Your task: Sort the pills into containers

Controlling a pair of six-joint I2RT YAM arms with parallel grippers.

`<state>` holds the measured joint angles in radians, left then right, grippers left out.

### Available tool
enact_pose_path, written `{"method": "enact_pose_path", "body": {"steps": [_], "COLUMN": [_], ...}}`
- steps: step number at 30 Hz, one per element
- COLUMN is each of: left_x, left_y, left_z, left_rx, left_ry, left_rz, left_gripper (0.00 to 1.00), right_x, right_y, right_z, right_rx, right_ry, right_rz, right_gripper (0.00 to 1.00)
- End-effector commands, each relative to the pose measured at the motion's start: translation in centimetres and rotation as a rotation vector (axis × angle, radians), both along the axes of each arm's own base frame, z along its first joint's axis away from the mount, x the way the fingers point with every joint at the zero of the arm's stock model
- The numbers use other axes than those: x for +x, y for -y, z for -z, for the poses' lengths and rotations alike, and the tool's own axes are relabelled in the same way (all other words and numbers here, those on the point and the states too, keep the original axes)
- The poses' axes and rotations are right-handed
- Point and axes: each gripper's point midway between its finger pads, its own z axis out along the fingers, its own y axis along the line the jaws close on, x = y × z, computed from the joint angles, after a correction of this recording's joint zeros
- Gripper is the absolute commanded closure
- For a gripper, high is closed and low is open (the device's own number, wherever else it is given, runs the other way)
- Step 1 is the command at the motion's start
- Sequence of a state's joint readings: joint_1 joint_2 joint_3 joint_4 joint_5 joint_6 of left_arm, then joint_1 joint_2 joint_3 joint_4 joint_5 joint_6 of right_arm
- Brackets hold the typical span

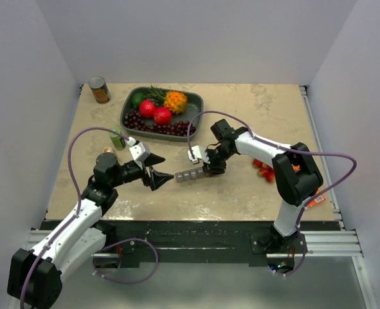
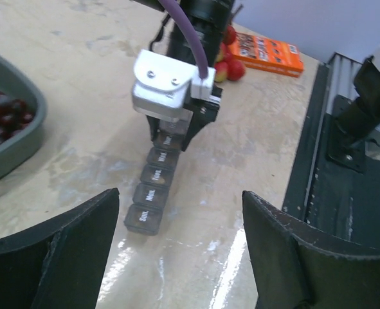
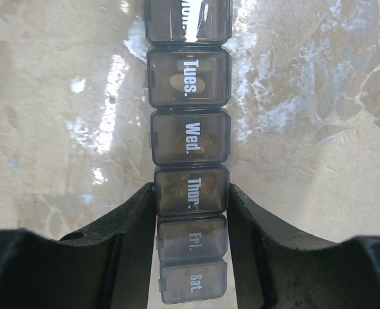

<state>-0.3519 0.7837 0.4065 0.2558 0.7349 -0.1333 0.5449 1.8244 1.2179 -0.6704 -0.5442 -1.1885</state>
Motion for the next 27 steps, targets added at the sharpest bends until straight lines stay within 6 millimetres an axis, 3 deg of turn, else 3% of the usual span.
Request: {"method": "enact_pose_path", "body": {"steps": [1, 10, 27], "left_x": [-2.0, -2.6, -3.0], "left_y": [2.2, 3.2, 5.0], "left_z": [-0.3, 2.4, 5.9], "left_rx": [0.001, 0.097, 0.217], "left_ry": [0.107, 0.154, 0.16], "left_rz": [0.157, 0.218, 0.287], "left_gripper": [0.18, 0.17, 0.17], "right_x": [-1.6, -3.0, -3.5], "right_y": [-0.9, -0.6, -0.8], "right_z": [-1.5, -1.1, -1.2], "right_rx": [0.081, 0.108, 0.143], "right_ry": [-0.028, -0.045, -0.04], "right_rz": [0.011, 0.001, -0.028], "right_gripper": [0.96, 0.96, 0.97]}}
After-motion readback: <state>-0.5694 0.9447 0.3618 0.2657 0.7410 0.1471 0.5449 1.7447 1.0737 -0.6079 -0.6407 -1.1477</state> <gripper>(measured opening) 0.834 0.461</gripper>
